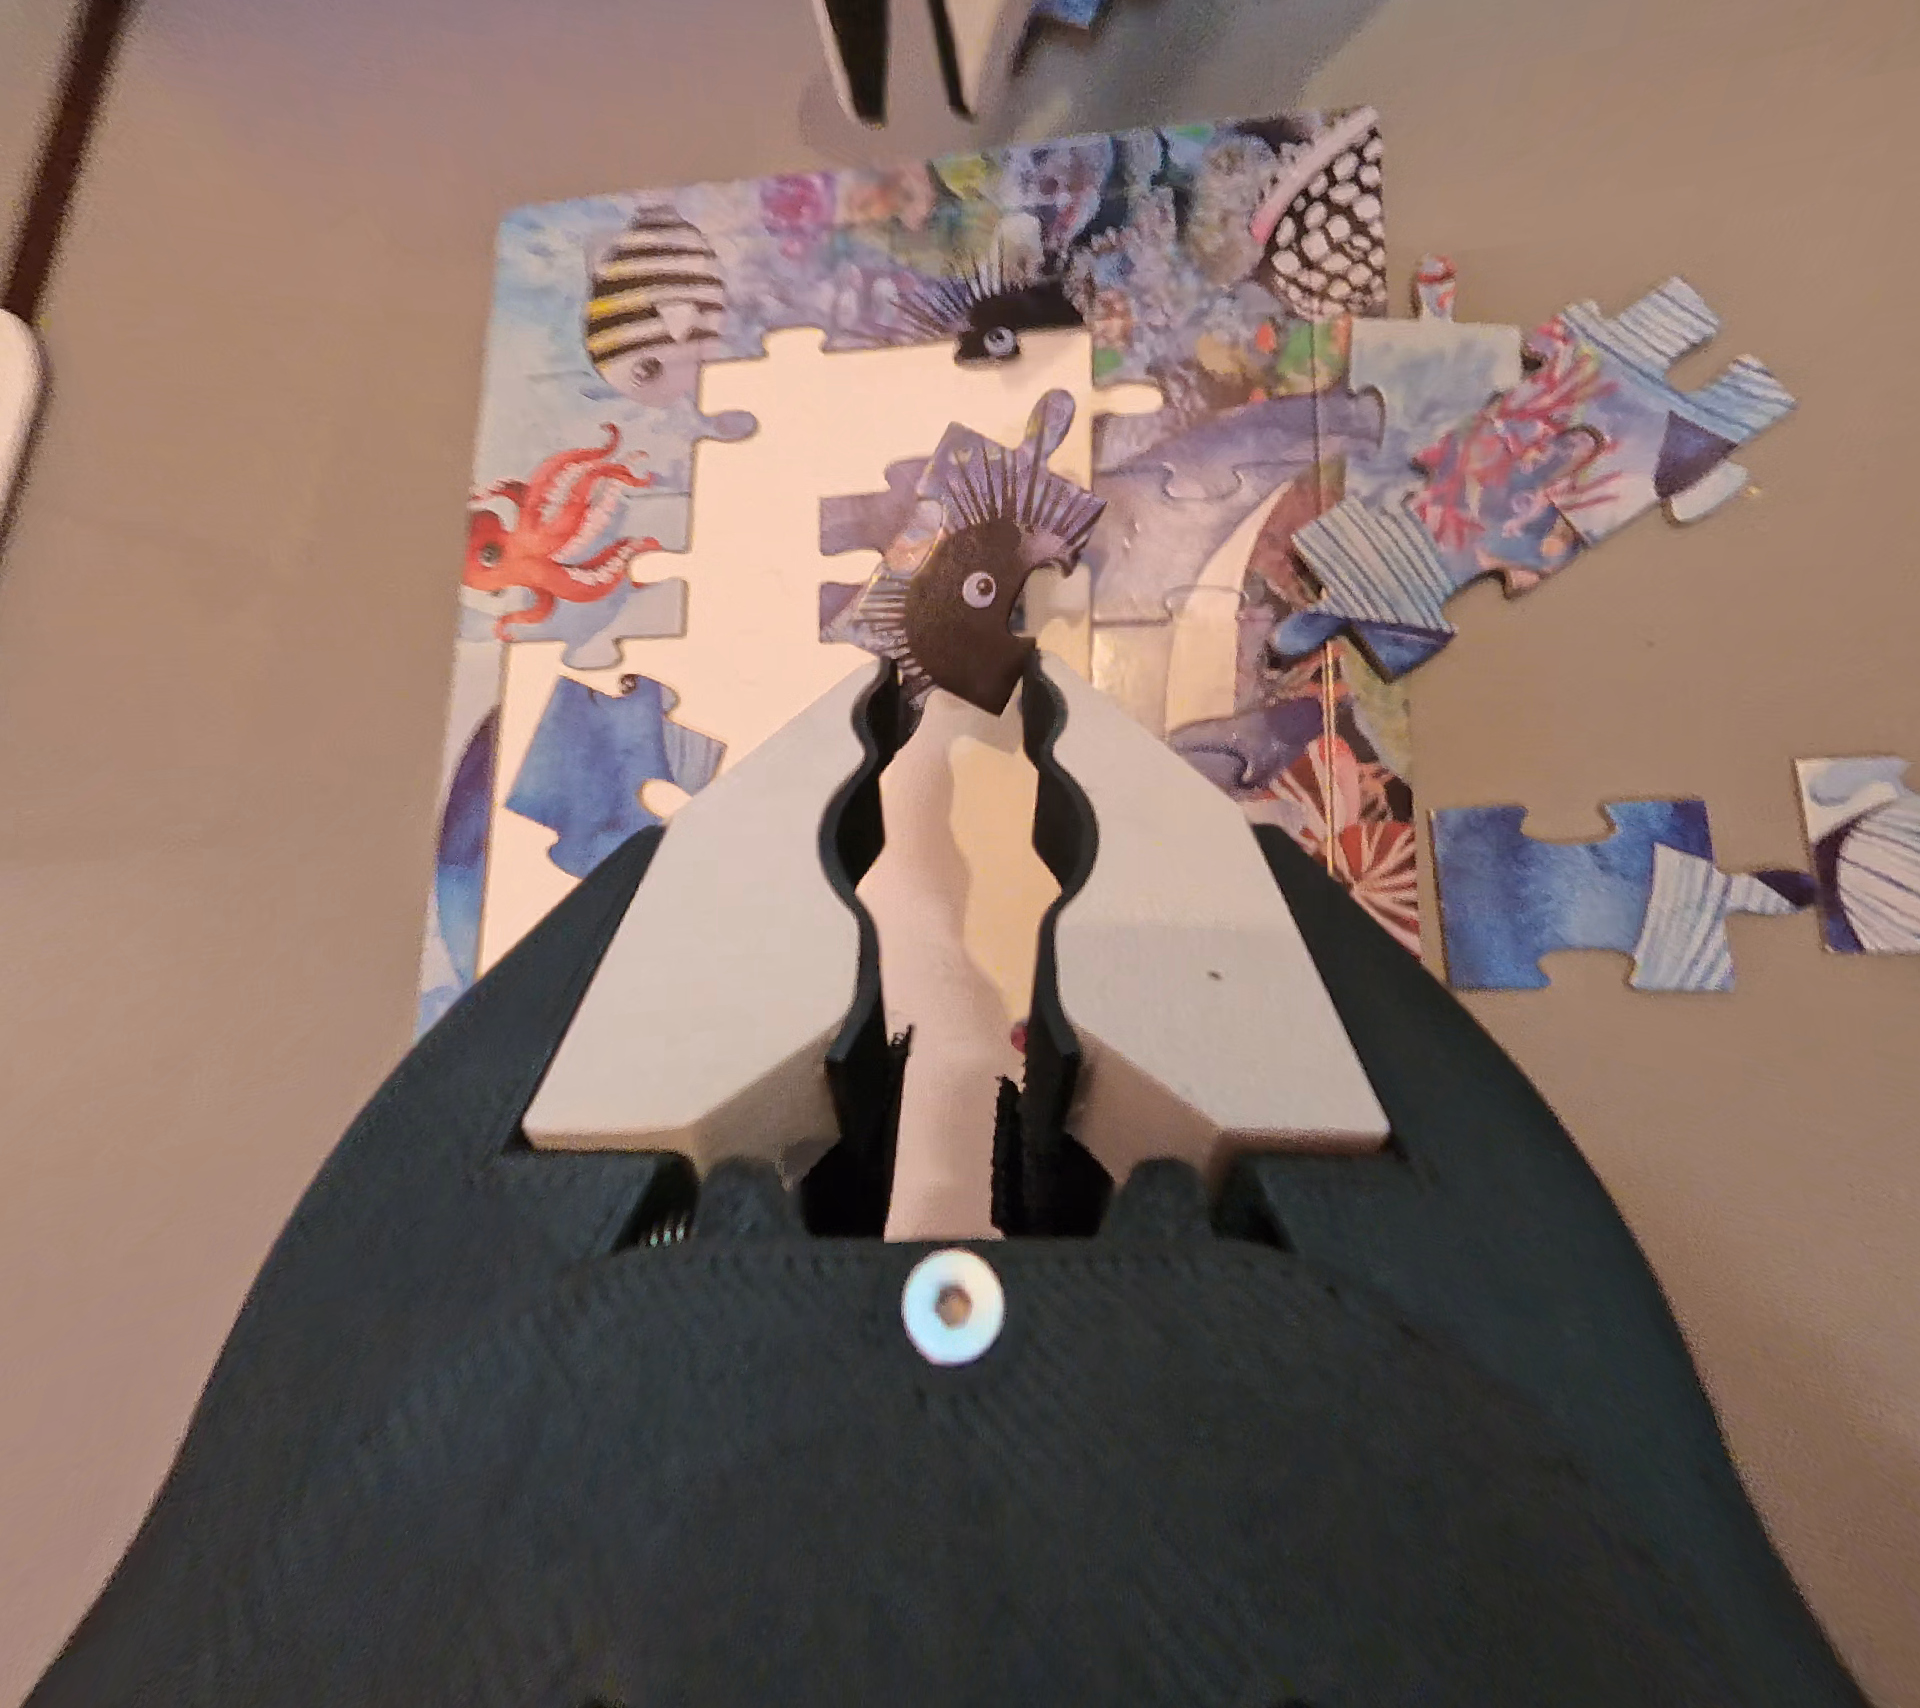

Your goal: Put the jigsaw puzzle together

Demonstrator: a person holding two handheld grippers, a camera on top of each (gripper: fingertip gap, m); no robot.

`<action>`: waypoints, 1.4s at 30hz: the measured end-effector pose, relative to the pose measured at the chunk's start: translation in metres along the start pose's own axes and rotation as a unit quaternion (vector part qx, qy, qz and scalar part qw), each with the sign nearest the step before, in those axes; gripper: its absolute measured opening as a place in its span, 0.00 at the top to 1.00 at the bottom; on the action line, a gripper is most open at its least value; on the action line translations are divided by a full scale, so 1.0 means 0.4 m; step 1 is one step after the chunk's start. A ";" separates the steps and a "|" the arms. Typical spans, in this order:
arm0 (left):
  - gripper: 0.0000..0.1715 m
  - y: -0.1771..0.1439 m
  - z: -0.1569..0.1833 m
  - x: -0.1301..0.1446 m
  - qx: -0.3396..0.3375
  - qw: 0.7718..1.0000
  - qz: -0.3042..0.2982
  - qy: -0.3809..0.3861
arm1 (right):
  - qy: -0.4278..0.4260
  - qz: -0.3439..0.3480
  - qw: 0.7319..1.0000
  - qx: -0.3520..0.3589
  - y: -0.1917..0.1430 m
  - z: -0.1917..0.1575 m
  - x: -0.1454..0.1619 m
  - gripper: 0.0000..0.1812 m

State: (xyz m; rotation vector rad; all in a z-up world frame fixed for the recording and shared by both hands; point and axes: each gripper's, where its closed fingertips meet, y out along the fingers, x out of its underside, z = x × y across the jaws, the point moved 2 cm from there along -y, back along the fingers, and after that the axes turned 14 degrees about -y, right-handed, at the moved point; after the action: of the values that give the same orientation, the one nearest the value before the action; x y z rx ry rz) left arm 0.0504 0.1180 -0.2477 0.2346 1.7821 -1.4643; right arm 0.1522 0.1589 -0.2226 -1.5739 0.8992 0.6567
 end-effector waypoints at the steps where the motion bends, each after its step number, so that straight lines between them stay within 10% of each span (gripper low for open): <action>1: 0.87 -0.003 0.000 -0.013 -0.008 1.000 0.012 0.002 | 0.013 0.004 1.000 -0.016 0.006 -0.007 0.000 0.89; 19: 0.95 0.011 -0.018 -0.124 -0.069 0.993 0.096 0.017 | 0.087 0.070 0.989 -0.099 0.006 -0.031 -0.023 1.00; 30: 0.70 0.076 -0.031 -0.019 -0.014 0.999 -0.033 0.008 | 0.095 0.048 0.992 -0.065 -0.008 -0.001 0.002 1.00; 42: 0.73 0.079 -0.041 -0.008 0.044 0.997 -0.033 -0.052 | 0.093 0.050 0.992 -0.063 -0.011 0.002 0.003 1.00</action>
State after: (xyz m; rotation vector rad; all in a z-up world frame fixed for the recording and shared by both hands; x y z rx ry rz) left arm 0.0637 0.1437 -0.2689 0.1424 1.6576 -1.5742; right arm 0.1565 0.1599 -0.2214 -1.7336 1.0986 0.6545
